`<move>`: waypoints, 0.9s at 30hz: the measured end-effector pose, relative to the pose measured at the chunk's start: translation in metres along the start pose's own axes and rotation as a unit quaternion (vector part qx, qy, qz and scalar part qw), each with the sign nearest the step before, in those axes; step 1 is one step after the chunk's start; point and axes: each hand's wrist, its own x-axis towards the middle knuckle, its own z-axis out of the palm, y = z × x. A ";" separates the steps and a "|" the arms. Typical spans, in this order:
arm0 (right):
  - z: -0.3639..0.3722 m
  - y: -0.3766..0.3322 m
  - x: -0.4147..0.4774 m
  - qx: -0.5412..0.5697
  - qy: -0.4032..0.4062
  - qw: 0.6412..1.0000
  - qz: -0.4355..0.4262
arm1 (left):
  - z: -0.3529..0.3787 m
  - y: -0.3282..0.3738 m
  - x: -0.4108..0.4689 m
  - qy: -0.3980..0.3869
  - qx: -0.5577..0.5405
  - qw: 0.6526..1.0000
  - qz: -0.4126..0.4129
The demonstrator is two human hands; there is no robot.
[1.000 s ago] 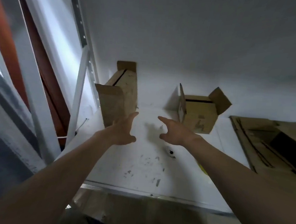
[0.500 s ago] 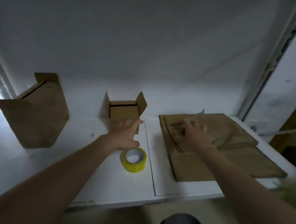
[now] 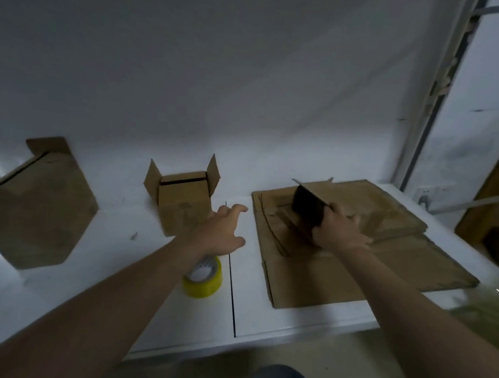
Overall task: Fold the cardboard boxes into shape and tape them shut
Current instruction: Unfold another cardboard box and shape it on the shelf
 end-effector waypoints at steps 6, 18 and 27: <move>-0.032 -0.026 -0.022 0.165 0.162 0.965 -0.119 | -0.038 0.008 -0.012 0.062 -0.134 0.989 -0.034; -0.058 -0.153 -0.116 0.265 0.172 0.899 -0.304 | -0.146 -0.008 -0.139 0.144 -0.352 0.901 -0.206; -0.037 -0.203 -0.160 0.383 0.112 0.873 -0.279 | -0.153 -0.035 -0.193 0.210 -0.431 0.853 -0.207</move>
